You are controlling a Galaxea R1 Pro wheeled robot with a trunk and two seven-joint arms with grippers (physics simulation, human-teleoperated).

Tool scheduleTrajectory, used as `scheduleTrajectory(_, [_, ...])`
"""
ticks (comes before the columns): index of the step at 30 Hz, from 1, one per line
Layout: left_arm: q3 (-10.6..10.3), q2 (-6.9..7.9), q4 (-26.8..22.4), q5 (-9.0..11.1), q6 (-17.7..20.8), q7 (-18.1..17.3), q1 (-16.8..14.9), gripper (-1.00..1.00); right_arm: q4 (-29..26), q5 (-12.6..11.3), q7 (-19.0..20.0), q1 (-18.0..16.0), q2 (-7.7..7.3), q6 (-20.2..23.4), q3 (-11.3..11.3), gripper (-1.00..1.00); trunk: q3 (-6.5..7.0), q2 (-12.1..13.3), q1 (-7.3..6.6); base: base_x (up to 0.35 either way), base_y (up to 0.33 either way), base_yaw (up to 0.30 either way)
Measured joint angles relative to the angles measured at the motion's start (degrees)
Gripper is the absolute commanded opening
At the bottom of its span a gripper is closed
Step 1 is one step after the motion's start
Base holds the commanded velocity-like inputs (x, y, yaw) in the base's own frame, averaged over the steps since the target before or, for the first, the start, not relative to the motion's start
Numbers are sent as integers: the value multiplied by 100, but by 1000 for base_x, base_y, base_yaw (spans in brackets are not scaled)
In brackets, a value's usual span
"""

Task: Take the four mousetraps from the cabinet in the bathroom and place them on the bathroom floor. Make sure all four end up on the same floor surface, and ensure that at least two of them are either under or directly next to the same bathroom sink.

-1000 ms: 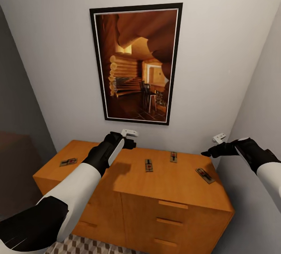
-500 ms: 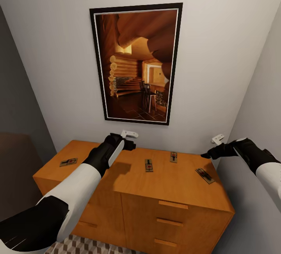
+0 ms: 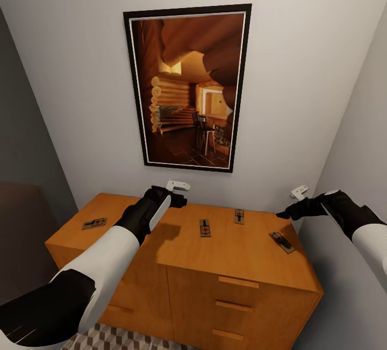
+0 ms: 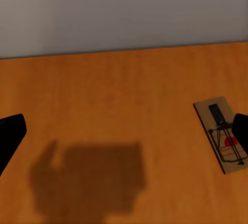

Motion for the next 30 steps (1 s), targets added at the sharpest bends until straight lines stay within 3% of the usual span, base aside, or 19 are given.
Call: scheduleTrajectory(30, [9,0,2,0,-30,0,0,100,362,-55,14,0,51,36,-17,100,0,0,0,0,0,0])
